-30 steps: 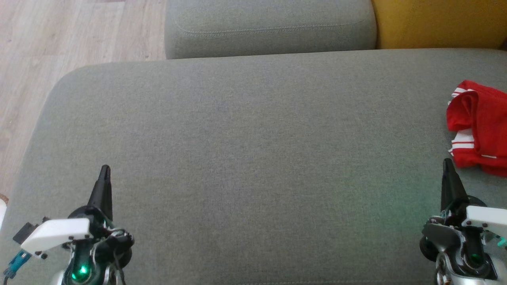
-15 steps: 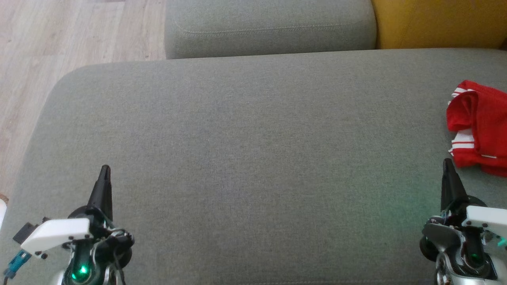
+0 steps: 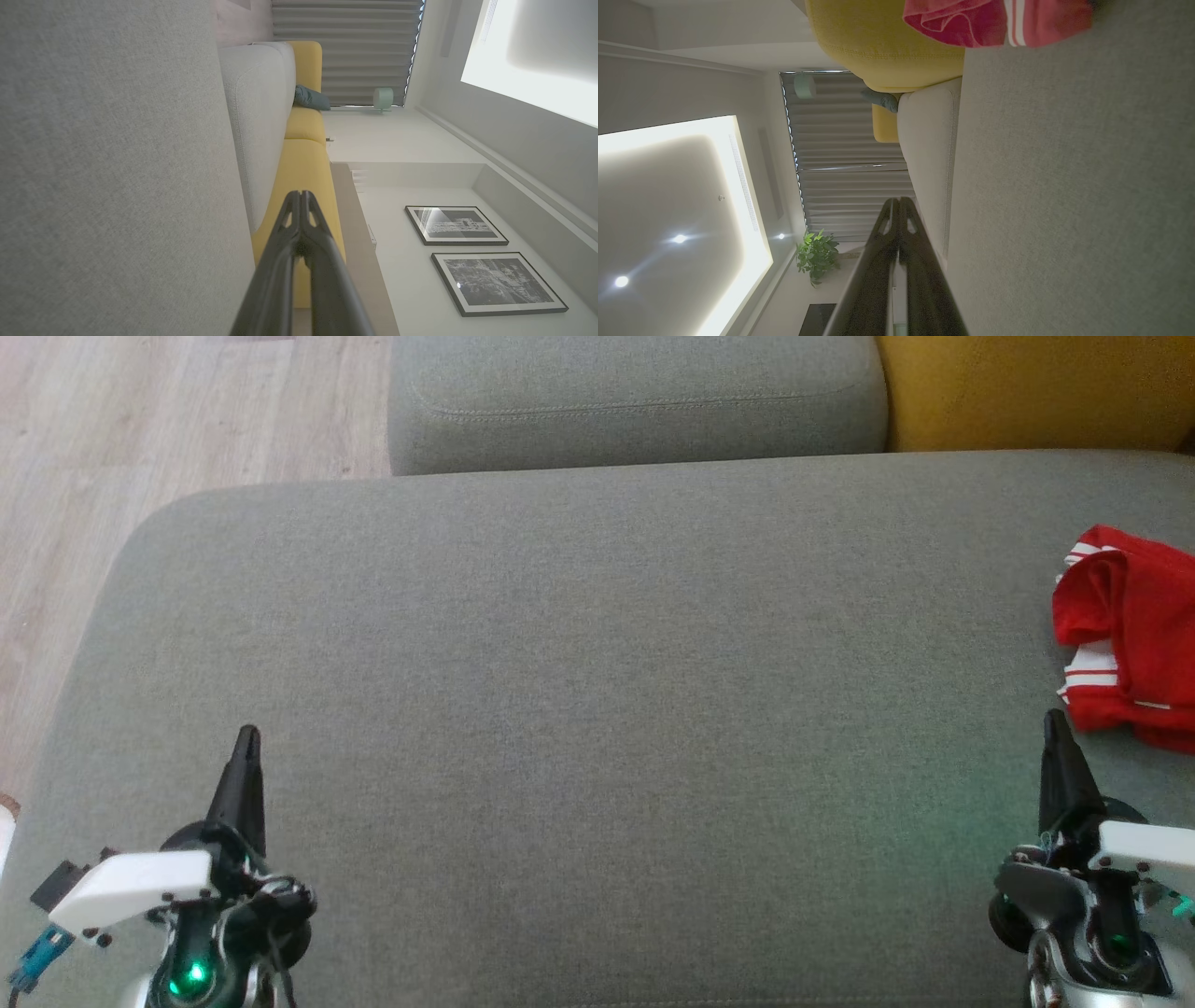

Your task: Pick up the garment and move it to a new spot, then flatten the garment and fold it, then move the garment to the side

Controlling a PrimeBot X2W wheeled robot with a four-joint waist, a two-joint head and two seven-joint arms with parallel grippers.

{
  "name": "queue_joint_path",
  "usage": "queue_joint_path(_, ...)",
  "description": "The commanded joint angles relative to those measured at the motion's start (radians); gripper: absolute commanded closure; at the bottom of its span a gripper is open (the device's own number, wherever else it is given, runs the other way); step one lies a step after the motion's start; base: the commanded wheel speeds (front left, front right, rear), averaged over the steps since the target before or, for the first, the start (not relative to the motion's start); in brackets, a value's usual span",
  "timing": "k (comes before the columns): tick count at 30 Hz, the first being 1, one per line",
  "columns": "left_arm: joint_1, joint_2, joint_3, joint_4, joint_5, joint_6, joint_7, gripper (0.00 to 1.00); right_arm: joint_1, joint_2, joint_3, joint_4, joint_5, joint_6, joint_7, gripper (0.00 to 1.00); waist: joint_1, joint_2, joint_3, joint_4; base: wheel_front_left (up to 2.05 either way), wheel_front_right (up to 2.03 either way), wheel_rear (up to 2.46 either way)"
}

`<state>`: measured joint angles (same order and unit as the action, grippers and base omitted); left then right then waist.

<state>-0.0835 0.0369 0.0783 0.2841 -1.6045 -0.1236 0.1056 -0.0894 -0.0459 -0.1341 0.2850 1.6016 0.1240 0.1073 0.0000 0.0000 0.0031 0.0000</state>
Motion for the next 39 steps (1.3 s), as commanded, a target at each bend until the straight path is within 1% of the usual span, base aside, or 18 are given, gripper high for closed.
queue_joint_path(1, -0.025, 0.013, 0.035, -0.039, -0.004, -0.007, 0.007, 1.0, -0.019, -0.004, 0.02, -0.04, 0.007, 0.007, 0.006, 1.0, 0.0, 0.0, 0.0, 0.0, 0.0, 0.0, 0.0)
queue_joint_path(39, -0.025, 0.013, 0.035, -0.039, -0.004, -0.007, 0.007, 1.0, -0.019, -0.004, 0.02, -0.04, 0.007, 0.007, 0.006, 1.0, 0.0, 0.0, 0.0, 0.0, 0.0, 0.0, 0.0)
